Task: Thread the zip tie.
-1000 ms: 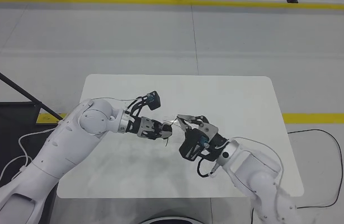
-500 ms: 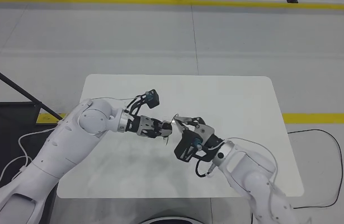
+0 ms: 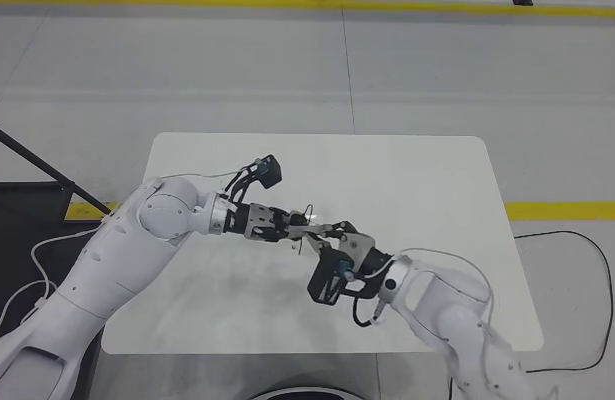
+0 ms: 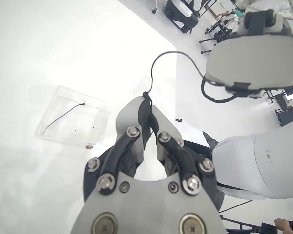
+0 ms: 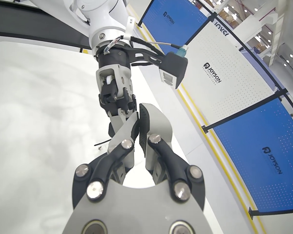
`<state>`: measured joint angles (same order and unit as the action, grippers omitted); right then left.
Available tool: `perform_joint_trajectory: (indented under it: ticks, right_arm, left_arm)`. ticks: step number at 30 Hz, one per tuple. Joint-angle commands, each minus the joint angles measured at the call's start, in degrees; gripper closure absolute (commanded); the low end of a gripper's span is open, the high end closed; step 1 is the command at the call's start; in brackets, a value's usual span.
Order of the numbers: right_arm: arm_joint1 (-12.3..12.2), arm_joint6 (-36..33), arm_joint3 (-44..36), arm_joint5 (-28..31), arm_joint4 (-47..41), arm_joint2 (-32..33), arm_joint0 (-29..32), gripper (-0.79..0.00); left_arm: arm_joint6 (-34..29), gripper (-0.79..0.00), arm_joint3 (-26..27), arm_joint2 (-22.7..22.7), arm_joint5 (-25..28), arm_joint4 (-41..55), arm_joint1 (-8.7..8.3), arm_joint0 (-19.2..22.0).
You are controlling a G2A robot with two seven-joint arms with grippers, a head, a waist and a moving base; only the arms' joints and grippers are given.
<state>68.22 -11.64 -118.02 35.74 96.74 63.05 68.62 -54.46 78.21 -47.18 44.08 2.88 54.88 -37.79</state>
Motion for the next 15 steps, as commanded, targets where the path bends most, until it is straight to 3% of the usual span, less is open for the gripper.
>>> perform_joint_trajectory:
  ticks: [1,15]
  right_arm:
    - [-0.1,-0.2,0.1,1.2,-0.2,-0.1,-0.1,0.0]
    - [-0.4,-2.7,0.6,7.7,-2.1,-1.1,-1.4,0.0]
  left_arm:
    - [0.2,0.0,0.0,-0.2,-0.1,0.1,0.03,-0.1]
    - [0.8,0.0,-0.1,-0.8,-0.2,0.5,0.24,-0.5]
